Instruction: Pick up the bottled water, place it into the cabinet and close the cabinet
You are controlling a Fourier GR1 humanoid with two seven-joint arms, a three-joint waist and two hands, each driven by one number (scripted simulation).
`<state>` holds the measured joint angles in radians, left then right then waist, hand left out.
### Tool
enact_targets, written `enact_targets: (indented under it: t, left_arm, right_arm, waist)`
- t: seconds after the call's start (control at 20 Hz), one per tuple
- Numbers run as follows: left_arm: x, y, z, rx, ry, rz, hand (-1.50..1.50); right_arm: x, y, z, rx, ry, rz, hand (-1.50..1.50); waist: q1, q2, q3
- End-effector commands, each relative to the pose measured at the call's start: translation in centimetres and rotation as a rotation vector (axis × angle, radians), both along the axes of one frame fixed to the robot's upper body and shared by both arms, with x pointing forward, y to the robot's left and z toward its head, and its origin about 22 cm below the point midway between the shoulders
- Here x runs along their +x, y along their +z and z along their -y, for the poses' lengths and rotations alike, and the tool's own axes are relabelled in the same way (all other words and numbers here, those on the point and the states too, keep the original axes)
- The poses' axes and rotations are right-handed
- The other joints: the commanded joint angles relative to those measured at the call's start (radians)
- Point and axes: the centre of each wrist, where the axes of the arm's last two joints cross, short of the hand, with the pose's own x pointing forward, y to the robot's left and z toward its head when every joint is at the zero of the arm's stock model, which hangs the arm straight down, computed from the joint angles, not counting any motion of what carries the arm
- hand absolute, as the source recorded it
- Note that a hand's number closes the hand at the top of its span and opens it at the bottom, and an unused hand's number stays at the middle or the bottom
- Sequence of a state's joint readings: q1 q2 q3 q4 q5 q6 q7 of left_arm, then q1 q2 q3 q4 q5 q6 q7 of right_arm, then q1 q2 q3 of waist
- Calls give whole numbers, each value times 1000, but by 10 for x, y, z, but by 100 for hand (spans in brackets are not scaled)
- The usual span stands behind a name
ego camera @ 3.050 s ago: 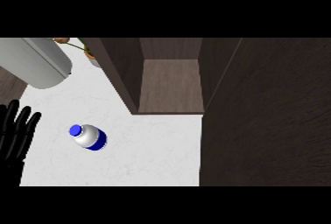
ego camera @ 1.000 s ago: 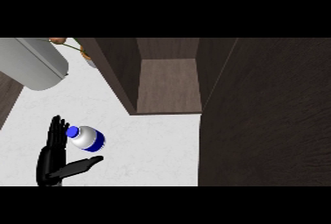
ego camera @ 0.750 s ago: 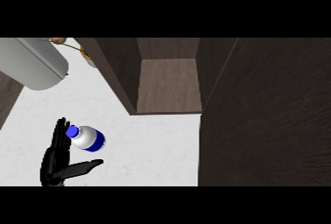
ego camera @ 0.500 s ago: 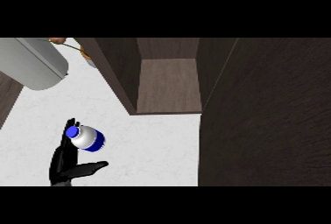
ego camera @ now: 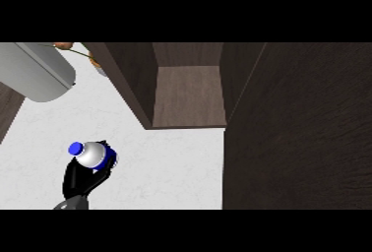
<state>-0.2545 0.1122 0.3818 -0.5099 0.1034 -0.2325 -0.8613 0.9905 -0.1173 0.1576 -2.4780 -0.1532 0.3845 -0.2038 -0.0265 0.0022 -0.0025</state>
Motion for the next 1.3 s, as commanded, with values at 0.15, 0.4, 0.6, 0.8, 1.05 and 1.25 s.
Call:
enact_targets:
  t: [0.15,0.4,0.6,0.8,1.05,1.25]
  left_arm:
    - [10,-7,19,-95,-6,39,150]
    - [17,5,-12,-83,-52,69,150]
    - [15,-8,38,-112,-100,85,150]
    - [-16,-25,65,-123,-108,98,150]
    - [0,-13,73,-173,-183,82,150]
    - [44,18,91,-180,-227,73,150]
  right_arm:
    - [10,20,-11,30,-1,71,-150]
    - [2,10,3,14,-1,62,-150]
    - [0,15,5,9,-1,55,-150]
    - [-4,20,-4,3,2,42,-150]
    - [-7,23,-4,36,-4,48,-150]
    - [-5,17,1,14,10,37,-150]
  waist:
    - [10,3,0]
    - [6,-1,1]
    - [8,-1,1]
    - [14,-6,2]
    - [20,-8,3]
    - [18,-10,3]
